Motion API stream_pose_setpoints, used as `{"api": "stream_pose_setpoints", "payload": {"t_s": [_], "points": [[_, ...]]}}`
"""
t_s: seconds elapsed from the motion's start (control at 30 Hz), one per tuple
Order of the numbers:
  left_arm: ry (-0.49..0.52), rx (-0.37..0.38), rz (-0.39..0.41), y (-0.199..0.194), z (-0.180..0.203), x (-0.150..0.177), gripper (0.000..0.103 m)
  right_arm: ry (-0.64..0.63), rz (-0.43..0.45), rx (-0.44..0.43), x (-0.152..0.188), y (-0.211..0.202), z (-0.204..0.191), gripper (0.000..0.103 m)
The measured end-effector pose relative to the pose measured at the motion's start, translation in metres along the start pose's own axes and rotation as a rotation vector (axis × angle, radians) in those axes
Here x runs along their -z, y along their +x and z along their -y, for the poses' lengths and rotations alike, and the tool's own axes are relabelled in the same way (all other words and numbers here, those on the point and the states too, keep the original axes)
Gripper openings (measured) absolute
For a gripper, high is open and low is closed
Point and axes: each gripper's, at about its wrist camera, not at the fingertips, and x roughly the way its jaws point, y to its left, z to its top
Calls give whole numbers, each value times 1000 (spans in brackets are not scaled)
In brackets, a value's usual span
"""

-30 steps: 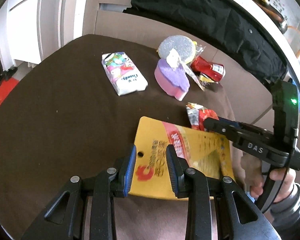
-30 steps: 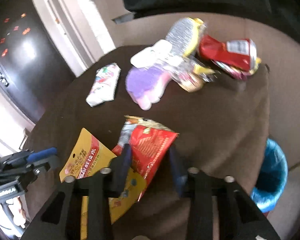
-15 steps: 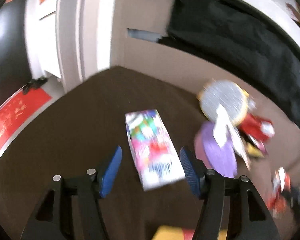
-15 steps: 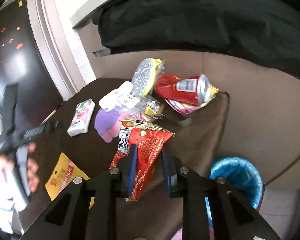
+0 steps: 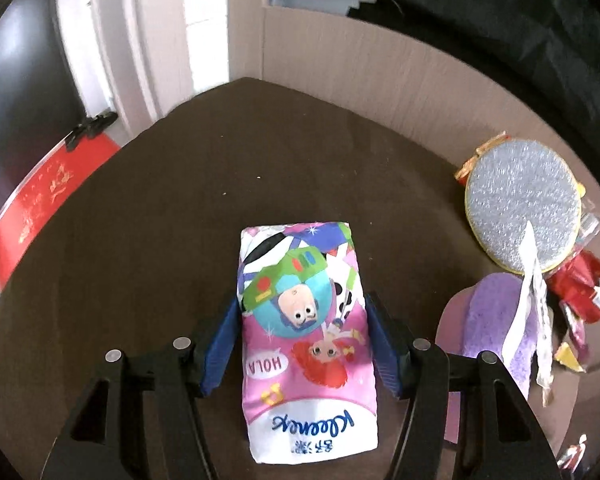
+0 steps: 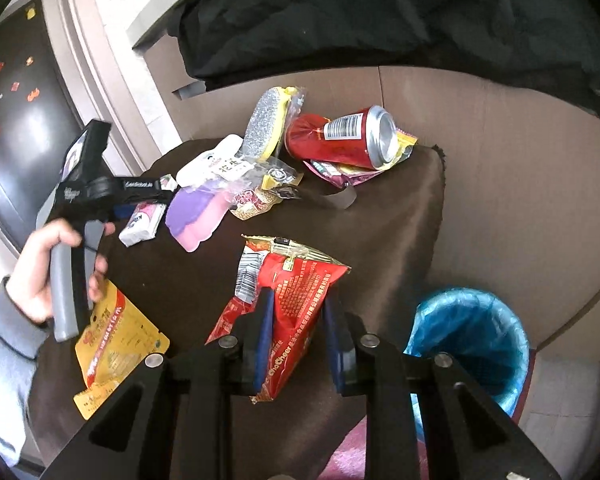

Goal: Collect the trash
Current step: 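Carry wrapper and tissue pack to the bin and release both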

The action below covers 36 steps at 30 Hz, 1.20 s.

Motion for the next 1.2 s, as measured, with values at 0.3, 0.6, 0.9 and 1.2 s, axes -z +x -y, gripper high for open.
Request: {"api": "stream_pose_setpoints", "payload": {"t_s": [0.3,0.6,0.9,1.2], "points": [[35,113,143,-68,-3,26,44,-22,46,24,2,-23,9,22],[276,445,286,-203,114,89,43,11,183,80,-5,-92,48,21],[363,611,87,-169,242,168,43,95,234,259,16,-144,132,21],[338,610,-55,-84,291,190,43,164,131,289,48,-100,198,21]]}}
